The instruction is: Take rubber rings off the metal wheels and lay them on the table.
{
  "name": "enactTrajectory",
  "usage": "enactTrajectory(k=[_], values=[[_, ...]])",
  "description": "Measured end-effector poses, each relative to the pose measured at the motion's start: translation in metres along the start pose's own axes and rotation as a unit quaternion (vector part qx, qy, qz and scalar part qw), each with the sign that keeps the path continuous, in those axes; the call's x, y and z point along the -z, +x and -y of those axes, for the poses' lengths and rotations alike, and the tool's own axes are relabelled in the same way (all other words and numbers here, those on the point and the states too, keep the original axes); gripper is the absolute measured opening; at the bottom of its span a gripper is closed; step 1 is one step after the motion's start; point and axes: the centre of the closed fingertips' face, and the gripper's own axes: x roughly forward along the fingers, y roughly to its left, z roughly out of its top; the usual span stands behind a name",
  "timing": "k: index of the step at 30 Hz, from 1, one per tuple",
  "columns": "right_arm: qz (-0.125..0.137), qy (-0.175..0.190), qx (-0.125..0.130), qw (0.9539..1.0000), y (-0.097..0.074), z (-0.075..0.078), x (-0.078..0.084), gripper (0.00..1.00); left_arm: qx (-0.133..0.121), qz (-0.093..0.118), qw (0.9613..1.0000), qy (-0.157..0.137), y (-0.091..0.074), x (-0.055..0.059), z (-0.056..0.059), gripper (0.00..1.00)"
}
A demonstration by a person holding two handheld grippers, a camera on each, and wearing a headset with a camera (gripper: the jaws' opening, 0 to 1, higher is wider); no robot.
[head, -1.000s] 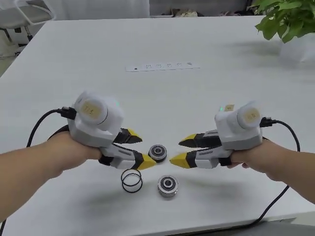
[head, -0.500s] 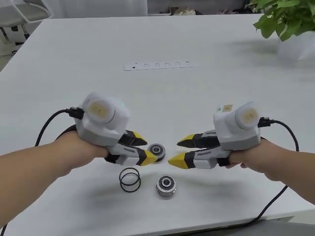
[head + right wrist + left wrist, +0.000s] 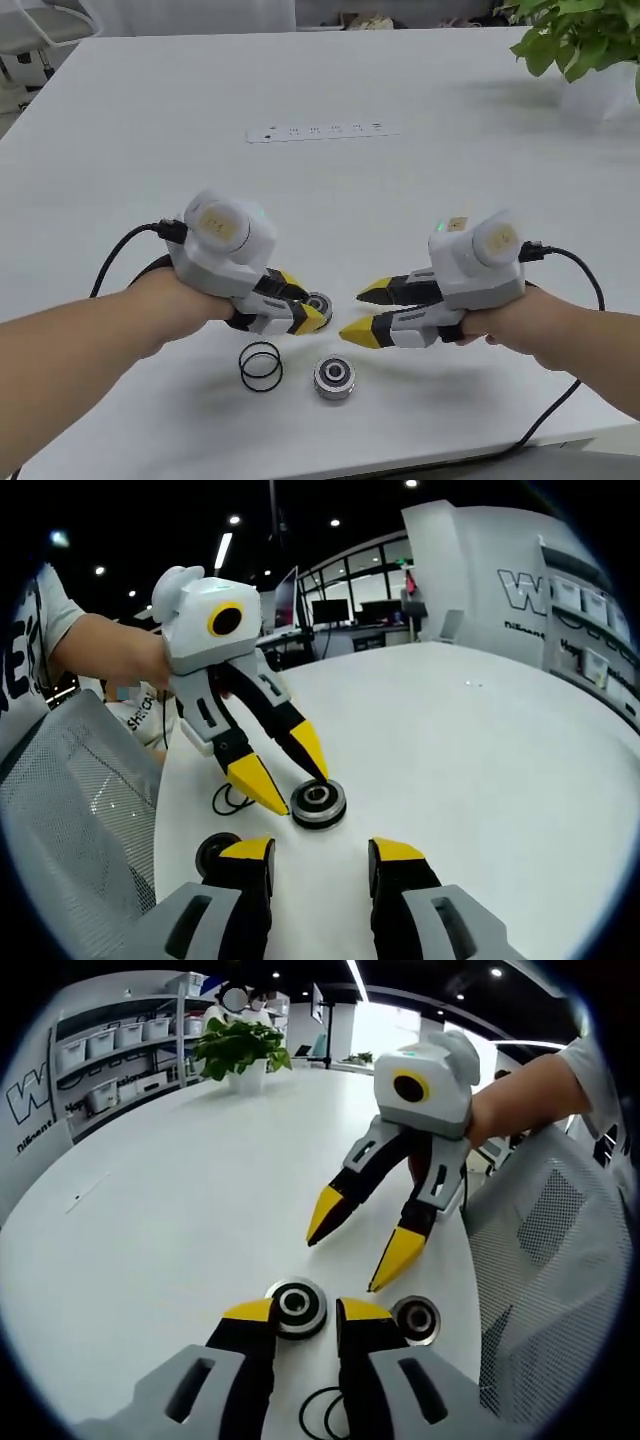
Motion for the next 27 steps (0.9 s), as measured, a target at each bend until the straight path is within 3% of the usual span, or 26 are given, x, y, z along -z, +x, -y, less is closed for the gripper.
enactTrajectory(k=[13,17,27], values=[[0.000,0.000,-0.001,1.0000,0.002,0.000,-0.001,0.35,-0.024,-0.008,0.9996,0.013,0.002,0.000,-0.006,0.08],[0.000,-0.001,-0.001,1.0000,0.003,-0.001,-0.002,0.35,-0.027,-0.008,0.9993,0.025,0.001,0.000,-0.004,0.08],[-0.001,-0.007,-0.006,1.0000,0.011,-0.003,-0.008,0.35,-0.037,0.000,0.9991,0.021,0.002,0.000,-0.006,0.08]])
